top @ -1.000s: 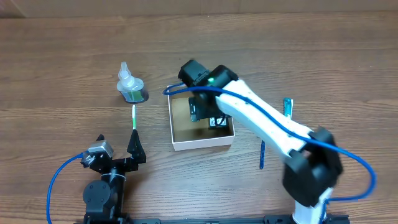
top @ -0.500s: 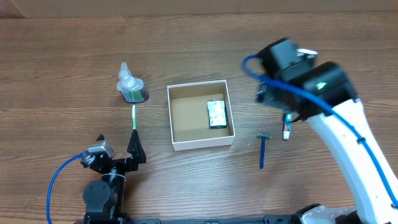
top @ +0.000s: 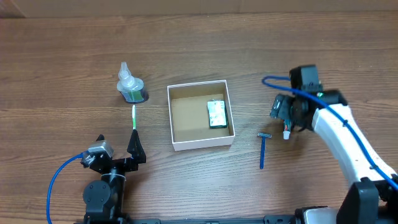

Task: Pack container
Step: 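Move the right gripper to the teal toothpaste tube and grasp it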

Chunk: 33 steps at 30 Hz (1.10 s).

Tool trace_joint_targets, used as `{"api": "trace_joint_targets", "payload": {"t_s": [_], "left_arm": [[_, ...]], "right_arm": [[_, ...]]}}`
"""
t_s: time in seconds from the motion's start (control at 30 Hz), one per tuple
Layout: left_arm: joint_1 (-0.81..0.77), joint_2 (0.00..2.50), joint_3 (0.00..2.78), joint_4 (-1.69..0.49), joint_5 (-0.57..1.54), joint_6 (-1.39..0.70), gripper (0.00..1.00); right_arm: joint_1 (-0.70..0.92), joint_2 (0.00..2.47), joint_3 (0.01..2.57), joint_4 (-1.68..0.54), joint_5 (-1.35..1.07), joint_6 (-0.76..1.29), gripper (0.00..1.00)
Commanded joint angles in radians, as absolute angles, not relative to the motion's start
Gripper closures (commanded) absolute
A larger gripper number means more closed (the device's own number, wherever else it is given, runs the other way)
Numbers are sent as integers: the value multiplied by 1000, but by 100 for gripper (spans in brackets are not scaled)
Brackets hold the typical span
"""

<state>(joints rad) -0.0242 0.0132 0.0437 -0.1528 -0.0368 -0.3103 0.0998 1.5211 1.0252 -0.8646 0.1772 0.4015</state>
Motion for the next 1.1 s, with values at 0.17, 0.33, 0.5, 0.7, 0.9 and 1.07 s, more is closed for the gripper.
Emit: {"api": "trace_joint_targets", "payload": {"t_s": [0.17,0.33,0.5,0.7,0.9,1.07], "left_arm": [[-20,5,39,-149,-25,-291,0],[-20,5,39,-149,-25,-291,0],[-20,5,39,-149,-25,-291,0],[-20,5,39,-149,-25,-291,0],[-20,5,39,-149,-25,-291,0],[-20,5,39,-149,-25,-291,0]], "right_arm": [[96,1516,751,-580,167,313,8],[96,1517,750,-534,167,260,22],[96,1517,750,-476,167,257,21],[96,1586,750,-397,167,231,12],[95,1649,750,-375,184,231,14],[79,1680,750,-384,189,236,38]]}}
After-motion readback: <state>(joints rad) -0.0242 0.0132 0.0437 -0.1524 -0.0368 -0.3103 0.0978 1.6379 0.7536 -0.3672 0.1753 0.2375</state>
